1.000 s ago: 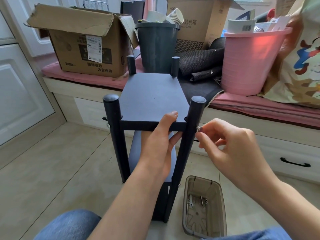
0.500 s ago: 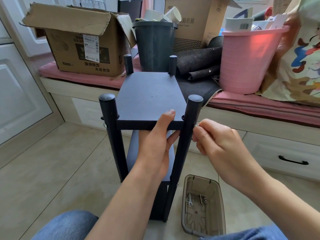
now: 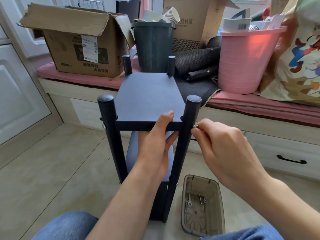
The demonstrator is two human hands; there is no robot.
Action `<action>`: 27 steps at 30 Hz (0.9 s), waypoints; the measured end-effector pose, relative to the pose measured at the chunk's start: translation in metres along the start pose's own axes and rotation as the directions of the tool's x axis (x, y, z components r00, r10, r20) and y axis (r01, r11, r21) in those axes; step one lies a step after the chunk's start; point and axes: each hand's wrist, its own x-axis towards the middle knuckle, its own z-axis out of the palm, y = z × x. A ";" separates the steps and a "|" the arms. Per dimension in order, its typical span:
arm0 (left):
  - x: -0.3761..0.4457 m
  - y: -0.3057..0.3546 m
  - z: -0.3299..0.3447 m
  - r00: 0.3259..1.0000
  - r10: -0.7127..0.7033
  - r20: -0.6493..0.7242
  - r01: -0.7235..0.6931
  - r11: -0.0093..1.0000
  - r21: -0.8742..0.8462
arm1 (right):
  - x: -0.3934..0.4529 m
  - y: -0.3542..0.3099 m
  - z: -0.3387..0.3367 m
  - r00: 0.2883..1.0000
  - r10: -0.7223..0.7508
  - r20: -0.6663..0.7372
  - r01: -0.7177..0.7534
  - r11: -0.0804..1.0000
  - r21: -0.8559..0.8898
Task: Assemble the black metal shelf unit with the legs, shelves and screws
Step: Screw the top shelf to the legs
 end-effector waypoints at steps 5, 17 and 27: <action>-0.003 0.004 0.001 0.998 -0.040 0.052 0.037 0.997 0.068 | 0.003 -0.002 0.001 0.994 0.099 0.050 -0.107 0.971 0.214; -0.002 0.004 0.000 1.000 -0.007 -0.001 0.007 0.995 0.100 | 0.002 0.004 -0.001 0.996 0.081 -0.027 -0.071 0.962 0.263; -0.004 0.005 0.003 1.000 0.023 -0.017 -0.021 0.996 0.087 | 0.004 0.004 0.000 0.994 0.095 0.055 -0.108 0.935 0.337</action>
